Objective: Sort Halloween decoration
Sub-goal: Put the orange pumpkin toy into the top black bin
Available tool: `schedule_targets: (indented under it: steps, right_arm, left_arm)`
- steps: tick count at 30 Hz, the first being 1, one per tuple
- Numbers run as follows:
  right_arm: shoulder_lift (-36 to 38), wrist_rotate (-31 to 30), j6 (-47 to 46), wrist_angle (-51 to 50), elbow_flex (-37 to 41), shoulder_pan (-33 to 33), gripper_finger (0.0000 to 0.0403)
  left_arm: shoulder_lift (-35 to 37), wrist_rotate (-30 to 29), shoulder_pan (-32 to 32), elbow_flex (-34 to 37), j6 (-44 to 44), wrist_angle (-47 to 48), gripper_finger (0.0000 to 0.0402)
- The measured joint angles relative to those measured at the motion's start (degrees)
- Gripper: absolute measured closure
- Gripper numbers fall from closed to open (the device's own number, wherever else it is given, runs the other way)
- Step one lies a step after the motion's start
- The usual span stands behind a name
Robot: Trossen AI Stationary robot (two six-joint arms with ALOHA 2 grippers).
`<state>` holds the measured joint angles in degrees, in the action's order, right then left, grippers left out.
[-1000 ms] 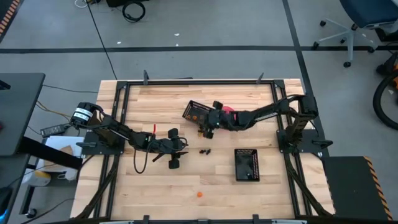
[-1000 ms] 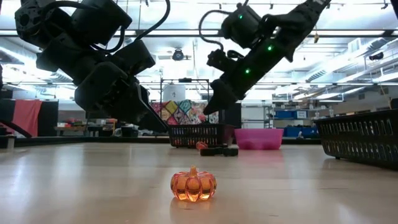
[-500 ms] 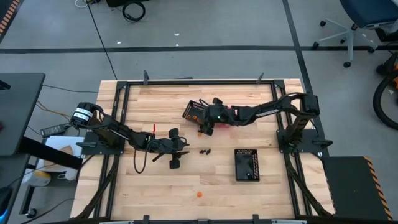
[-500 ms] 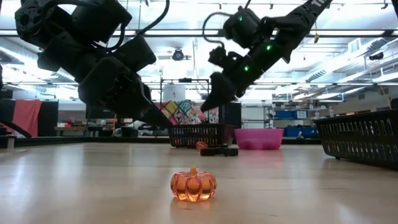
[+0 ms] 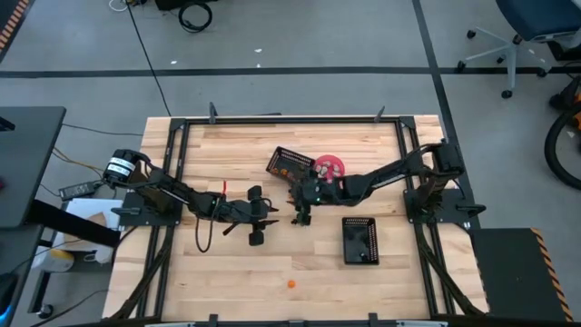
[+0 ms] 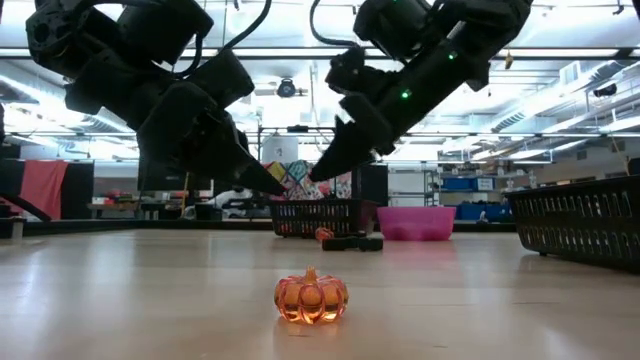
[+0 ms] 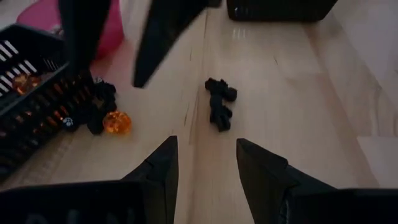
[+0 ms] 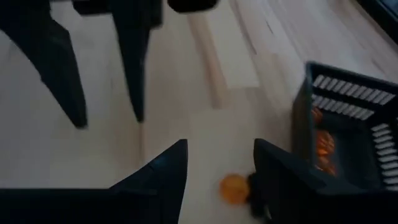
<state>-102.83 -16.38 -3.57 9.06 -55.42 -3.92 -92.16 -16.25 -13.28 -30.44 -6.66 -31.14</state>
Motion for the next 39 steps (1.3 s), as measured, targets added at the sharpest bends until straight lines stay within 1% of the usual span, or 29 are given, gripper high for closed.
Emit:
schedule_targets:
  steps: [3, 7, 10, 15, 20, 22, 25, 28, 32, 39]
  right_arm:
    - [-2.6, -1.4, -0.1, 0.7, 0.0, -1.1, 0.0215]
    - [-5.5, -3.5, 2.0, 2.2, 0.0, -1.6, 0.0213]
    - [-5.9, -5.0, 3.0, 2.8, 0.0, -1.2, 0.0207]
    - [-6.2, -4.9, 3.7, 4.3, -0.1, 0.5, 0.0196]
    - [-9.0, -4.9, 4.3, 5.4, 0.0, 2.0, 0.0192]
    - [-10.2, -4.9, 4.6, 7.4, -0.2, 2.2, 0.0192]
    - [-11.7, -6.0, 5.0, 8.1, -0.1, 2.2, 0.0192]
    - [-11.5, -6.7, 5.4, 8.4, -0.1, 1.8, 0.0192]
    - [-11.3, -8.2, 8.1, 8.0, -0.1, 1.4, 0.0194]
    - [-11.4, -9.7, 10.7, 7.1, -0.1, 0.5, 0.0214]
  left_arm:
    - [0.0, 0.0, 0.0, 0.0, 0.1, -0.3, 0.0265]
    - [0.0, 0.0, 0.0, 0.0, 0.8, -0.8, 0.0265]
    - [0.0, 0.0, -0.1, 0.0, 1.5, -0.6, 0.0265]
    - [0.0, 0.0, -0.1, 0.0, 1.7, 0.5, 0.0265]
    - [0.0, 0.0, -0.2, 0.0, 1.7, 1.9, 0.0265]
    - [0.0, 0.0, -0.4, 0.0, 1.5, 2.5, 0.0265]
    - [0.0, 0.0, -0.5, 0.0, 1.5, 3.0, 0.0265]
    - [0.0, 0.0, -0.5, 0.0, 1.5, 3.2, 0.0265]
    - [0.0, 0.0, -0.5, 0.0, 1.5, 3.8, 0.0265]
    - [0.0, 0.0, -0.5, 0.0, 1.3, 4.1, 0.0265]
